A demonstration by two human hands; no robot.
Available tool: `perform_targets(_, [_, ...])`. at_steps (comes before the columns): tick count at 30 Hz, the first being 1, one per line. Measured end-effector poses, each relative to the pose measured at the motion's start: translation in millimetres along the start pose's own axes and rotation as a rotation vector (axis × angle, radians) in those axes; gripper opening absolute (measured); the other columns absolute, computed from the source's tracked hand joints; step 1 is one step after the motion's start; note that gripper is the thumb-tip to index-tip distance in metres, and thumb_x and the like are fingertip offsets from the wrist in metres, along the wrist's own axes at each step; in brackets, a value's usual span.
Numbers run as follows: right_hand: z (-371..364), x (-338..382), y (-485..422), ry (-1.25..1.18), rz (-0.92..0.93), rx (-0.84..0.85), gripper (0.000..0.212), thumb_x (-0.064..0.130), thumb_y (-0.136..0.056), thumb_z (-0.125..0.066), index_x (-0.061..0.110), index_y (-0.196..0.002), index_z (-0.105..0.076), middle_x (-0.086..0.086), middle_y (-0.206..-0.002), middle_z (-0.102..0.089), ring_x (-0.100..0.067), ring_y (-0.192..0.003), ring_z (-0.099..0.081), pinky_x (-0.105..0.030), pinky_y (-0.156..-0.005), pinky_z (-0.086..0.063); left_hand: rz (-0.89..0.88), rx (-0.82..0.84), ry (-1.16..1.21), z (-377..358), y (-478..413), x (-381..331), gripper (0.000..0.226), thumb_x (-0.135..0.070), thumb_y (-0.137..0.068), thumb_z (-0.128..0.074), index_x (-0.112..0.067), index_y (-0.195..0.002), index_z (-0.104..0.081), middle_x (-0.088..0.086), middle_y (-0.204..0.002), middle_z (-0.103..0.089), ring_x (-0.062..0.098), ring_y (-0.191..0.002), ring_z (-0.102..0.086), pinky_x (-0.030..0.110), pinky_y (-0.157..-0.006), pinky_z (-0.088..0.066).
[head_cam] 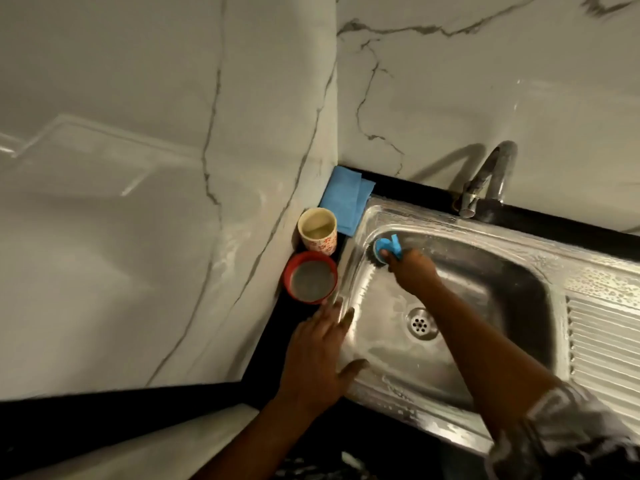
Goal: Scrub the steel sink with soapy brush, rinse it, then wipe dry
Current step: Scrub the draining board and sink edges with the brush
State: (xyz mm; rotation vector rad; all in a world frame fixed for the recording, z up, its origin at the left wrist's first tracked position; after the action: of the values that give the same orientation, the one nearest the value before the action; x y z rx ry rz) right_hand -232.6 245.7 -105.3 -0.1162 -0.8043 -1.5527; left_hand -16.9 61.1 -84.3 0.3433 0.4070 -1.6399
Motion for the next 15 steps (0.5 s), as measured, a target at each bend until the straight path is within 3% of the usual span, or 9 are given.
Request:
perform_targets(4, [3.7, 23.8, 46.3, 0.045, 0.157, -0.096, 0.052, 0.056, -0.099, -0.055, 0.012, -0.126, -0.056, -0.010, -0.096, -0.066, -0.031, -0.085, -0.064, -0.034, -0.069, -0.043, 0.097, -0.072, -0.110, 23.3, 16.7, 28.3, 0.095, -0.071, -0.092, -0.060, -0.024, -0.168, -0.027, 0.006, -0.175, -0.024, 0.030, -0.159, -0.027, 0.046, -0.117, -0.036])
perform_targets(7, [-1.5, 65.1, 68.0, 0.032, 0.367, -0.133, 0.051, 0.053, -0.098, -0.061, 0.020, -0.135, -0.048, -0.013, -0.102, -0.070, -0.035, -0.087, -0.069, -0.038, -0.069, -0.051, 0.182, 0.041, -0.243, 24.3, 10.2, 41.0, 0.107, -0.075, -0.087, -0.062, -0.020, -0.168, -0.020, 0.011, -0.175, -0.019, 0.034, -0.160, -0.022, 0.054, -0.114, -0.043])
perform_targets(9, [-12.8, 90.4, 72.5, 0.136, 0.465, -0.086, 0.051, 0.054, -0.096, -0.062, 0.025, -0.136, -0.047, -0.010, -0.101, -0.071, -0.033, -0.089, -0.069, -0.042, -0.072, -0.055, 0.216, 0.116, -0.309, 26.5, 2.4, 42.4, 0.109, -0.078, -0.088, -0.060, -0.020, -0.169, -0.015, 0.010, -0.177, -0.013, 0.033, -0.162, -0.016, 0.052, -0.116, -0.039])
perform_targets(12, [-29.8, 113.6, 71.2, 0.384, 0.455, -0.004, 0.053, 0.056, -0.095, -0.062, 0.037, -0.142, -0.048, -0.005, -0.110, -0.069, -0.028, -0.098, -0.068, -0.037, -0.074, -0.052, 0.255, 0.200, -0.336, 26.8, -4.2, 40.8, 0.108, -0.078, -0.091, -0.056, -0.022, -0.170, -0.008, 0.009, -0.178, -0.006, 0.029, -0.164, -0.006, 0.051, -0.122, -0.031])
perform_targets(15, [-50.2, 121.7, 71.1, 0.505, 0.397, -0.033, 0.044, 0.052, -0.095, -0.062, 0.036, -0.136, -0.055, -0.005, -0.106, -0.068, -0.028, -0.095, -0.068, -0.036, -0.073, -0.051, 0.279, 0.249, -0.349, 24.6, -1.8, 42.1, 0.112, -0.077, -0.092, -0.057, -0.020, -0.169, 0.000, 0.010, -0.178, -0.001, 0.029, -0.164, -0.005, 0.052, -0.123, -0.031])
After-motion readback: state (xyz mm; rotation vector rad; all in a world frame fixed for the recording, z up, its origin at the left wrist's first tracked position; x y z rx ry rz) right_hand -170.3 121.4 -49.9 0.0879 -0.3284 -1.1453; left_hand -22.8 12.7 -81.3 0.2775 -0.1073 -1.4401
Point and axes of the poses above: each hand's wrist, its own y-axis away from the middle knuckle, its own z-axis out of the back of the hand, x = y × z, the point moved 1 cm from there along -y, towards the middle knuckle
